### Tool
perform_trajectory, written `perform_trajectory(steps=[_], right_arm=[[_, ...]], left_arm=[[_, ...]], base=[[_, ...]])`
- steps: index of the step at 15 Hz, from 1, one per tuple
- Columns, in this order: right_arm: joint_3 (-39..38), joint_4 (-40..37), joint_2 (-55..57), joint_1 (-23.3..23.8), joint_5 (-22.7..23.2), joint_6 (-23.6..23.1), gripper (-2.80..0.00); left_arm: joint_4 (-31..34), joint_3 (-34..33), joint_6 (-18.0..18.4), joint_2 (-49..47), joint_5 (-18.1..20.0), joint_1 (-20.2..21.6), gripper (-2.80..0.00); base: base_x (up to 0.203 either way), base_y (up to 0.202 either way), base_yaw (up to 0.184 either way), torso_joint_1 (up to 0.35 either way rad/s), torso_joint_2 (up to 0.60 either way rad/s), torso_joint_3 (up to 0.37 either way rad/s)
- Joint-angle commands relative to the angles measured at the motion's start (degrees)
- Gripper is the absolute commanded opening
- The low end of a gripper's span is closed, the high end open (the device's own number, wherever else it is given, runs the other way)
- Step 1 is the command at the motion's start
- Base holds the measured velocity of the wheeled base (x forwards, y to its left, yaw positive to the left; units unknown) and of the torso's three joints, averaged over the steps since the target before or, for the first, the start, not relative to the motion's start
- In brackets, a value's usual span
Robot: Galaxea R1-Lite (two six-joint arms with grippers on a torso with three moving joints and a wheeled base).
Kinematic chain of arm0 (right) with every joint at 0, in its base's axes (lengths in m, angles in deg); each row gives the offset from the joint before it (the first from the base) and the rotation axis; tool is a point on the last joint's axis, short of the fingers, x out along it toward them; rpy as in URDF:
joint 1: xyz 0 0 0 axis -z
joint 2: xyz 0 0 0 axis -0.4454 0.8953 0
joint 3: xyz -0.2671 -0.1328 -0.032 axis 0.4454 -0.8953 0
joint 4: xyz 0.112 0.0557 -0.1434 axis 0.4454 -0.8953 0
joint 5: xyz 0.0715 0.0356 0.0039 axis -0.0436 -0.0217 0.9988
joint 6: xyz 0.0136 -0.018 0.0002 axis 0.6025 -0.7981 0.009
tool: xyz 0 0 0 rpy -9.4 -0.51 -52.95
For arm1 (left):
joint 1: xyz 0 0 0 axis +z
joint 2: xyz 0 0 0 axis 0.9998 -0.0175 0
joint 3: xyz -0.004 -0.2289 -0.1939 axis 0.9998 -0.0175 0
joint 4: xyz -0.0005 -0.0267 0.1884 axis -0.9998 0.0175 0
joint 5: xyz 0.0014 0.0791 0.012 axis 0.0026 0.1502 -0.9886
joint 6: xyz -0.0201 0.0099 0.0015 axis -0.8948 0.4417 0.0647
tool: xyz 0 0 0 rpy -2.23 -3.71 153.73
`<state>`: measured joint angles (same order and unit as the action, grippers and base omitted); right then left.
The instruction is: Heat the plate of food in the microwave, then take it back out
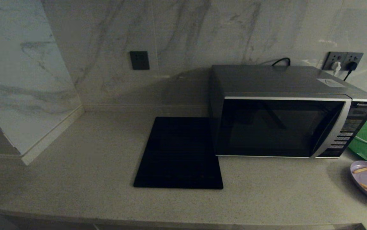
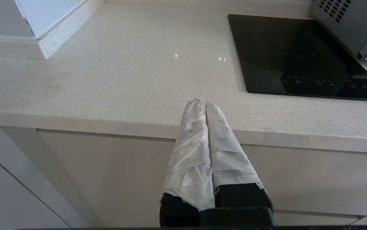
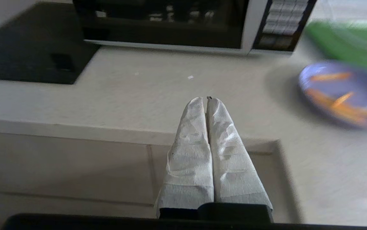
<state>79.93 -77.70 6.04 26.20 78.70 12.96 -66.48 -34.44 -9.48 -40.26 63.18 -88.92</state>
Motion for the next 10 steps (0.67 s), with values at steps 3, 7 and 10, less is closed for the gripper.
perform_trajectory(steps=[3, 7, 10], right_arm=[[-1.29, 2.71, 0.12, -0.02, -0.44, 4.21, -2.80], [-1.64, 2.82, 0.07, -0.02, -1.78, 6.46, -2.80], [-1.64, 2.82, 0.07, -0.02, -2.29, 7.88, -2.80]], left_arm=[[-0.02, 0.00, -0.05, 0.00, -0.03, 0.01, -2.80], [-0.02, 0.00, -0.05, -0.09, -0.03, 0.01, -2.80], [-0.02, 0.00, -0.05, 0.00, -0.03, 0.01, -2.80]], base=[[0.000, 0.000, 0.000, 0.000, 0.00, 0.000], [0.000, 0.000, 0.000, 0.000, 0.00, 0.000], [0.000, 0.000, 0.000, 0.000, 0.00, 0.000]])
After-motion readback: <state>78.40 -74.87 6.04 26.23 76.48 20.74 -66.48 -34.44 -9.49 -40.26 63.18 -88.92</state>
